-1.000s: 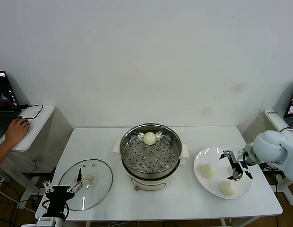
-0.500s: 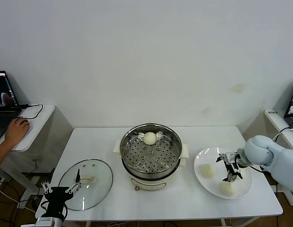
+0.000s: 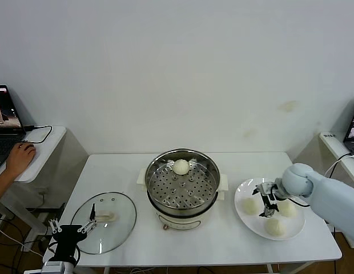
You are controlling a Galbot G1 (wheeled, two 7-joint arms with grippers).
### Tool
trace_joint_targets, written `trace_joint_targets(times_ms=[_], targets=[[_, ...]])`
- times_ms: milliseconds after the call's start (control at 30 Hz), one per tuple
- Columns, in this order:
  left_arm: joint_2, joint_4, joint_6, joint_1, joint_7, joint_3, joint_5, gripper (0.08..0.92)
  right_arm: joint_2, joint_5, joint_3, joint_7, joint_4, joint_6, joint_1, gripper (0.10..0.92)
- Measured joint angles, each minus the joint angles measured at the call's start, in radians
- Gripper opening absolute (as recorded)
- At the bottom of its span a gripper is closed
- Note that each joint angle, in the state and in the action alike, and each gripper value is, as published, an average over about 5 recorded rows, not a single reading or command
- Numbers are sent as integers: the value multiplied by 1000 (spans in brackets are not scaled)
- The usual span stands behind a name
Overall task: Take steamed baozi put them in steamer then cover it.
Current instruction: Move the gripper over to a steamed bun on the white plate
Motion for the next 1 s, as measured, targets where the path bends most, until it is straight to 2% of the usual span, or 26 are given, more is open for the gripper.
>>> trace_joint_targets(times_ms=[333,733,1000], targets=[[-4,6,0,-4,0,2,0,823,55,-25,-1,-5,-53,1,-2,804],[-8,4,0,-4,-2,3,-3,823,72,-45,0,-24,-72,-2,-5,634],[-8,-1,0,-3,-3,1,-4,823,63,-44,-5,-35,-64,-8,4,574]])
